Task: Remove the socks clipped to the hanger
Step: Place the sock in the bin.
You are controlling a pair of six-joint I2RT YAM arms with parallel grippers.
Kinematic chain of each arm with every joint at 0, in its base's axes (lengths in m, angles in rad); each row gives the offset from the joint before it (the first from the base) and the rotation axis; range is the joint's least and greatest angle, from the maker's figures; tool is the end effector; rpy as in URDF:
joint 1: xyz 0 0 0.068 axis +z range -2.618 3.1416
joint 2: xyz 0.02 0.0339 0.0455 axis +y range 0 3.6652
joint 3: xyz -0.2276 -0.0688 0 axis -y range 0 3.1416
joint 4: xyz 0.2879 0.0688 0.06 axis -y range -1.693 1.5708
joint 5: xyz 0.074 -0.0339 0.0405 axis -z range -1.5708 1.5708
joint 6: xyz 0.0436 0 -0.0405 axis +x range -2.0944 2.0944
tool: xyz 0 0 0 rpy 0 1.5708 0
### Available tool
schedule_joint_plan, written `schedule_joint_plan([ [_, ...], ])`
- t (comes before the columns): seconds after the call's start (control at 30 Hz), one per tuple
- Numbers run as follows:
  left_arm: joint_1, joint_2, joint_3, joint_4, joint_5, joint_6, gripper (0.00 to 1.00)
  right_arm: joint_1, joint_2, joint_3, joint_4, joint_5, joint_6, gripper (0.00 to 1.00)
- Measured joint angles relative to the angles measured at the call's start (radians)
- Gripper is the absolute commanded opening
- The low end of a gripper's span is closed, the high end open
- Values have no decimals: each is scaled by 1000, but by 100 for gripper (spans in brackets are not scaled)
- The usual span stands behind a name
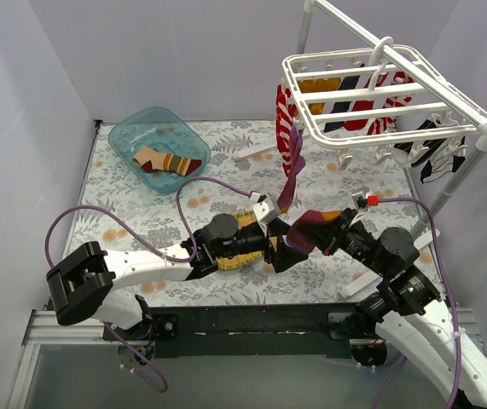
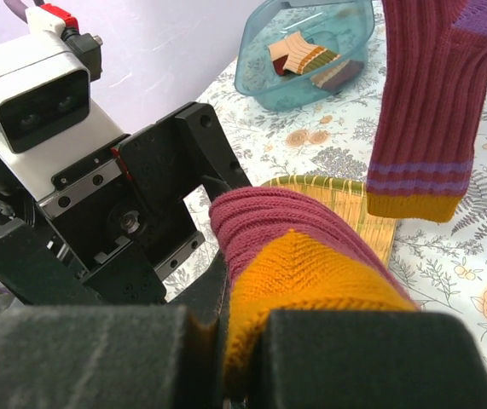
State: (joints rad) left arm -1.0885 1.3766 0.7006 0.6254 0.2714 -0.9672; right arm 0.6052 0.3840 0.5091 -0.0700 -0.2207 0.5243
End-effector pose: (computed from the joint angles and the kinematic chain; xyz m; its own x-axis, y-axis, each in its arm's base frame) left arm 0.1539 -0.3191 0.1976 -0.8182 -0.1472 -0.5557 0.5356 0.1559 -0.8299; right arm 0.1619 0.1236 0.3006 -0.3287 0.3666 -0.8704 -0.6588 0.5713 0.4894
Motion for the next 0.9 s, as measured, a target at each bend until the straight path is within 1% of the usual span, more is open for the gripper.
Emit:
schedule_joint_plan([
  [0.03, 0, 5, 0, 11, 6, -3, 83, 0, 4, 0, 5, 0, 1, 1],
  [0.1, 0, 14, 0, 37, 14, -14, 78, 0, 11, 0, 18, -3, 4, 1],
  [0.2, 0, 26, 0, 72, 21, -25, 64, 0, 15, 0, 28, -4, 9, 1],
  [0.23, 0, 28, 0, 79, 22, -31, 56, 0, 16, 0, 30, -4, 12, 1],
  [0.27, 0, 31, 0, 87, 23, -35, 26, 0, 17, 0, 33, -4, 14, 1],
  [0.3, 0, 34, 0, 95, 22, -39, 16, 0, 18, 0, 36, -4, 15, 1],
  [0.37, 0, 40, -1, 109, 15, -51, 0, 0, 18, 0, 40, -4, 19, 1],
  [0.5, 0, 41, -8, 136, -15, -68, 0, 0, 21, 0, 47, -4, 22, 1],
  [0.53, 0, 41, -8, 137, -25, -71, 0, 0, 22, 0, 49, -3, 22, 5],
  [0.57, 0, 41, -8, 137, -34, -76, 0, 0, 23, 0, 50, -3, 23, 17],
  [0.63, 0, 41, -8, 133, -50, -82, 0, 0, 23, 0, 50, -3, 23, 31],
  [0.67, 0, 41, -8, 129, -63, -87, 0, 0, 23, 0, 50, -3, 24, 44],
  [0.7, 0, 41, -8, 124, -80, -92, 0, 0, 23, 0, 50, -2, 26, 48],
  [0.77, 0, 39, -8, 106, -124, -108, 0, 0, 23, 0, 50, 5, 24, 54],
  [0.9, 0, 3, -33, 67, -284, -143, 0, 0, 15, 0, 43, 32, 23, 57],
])
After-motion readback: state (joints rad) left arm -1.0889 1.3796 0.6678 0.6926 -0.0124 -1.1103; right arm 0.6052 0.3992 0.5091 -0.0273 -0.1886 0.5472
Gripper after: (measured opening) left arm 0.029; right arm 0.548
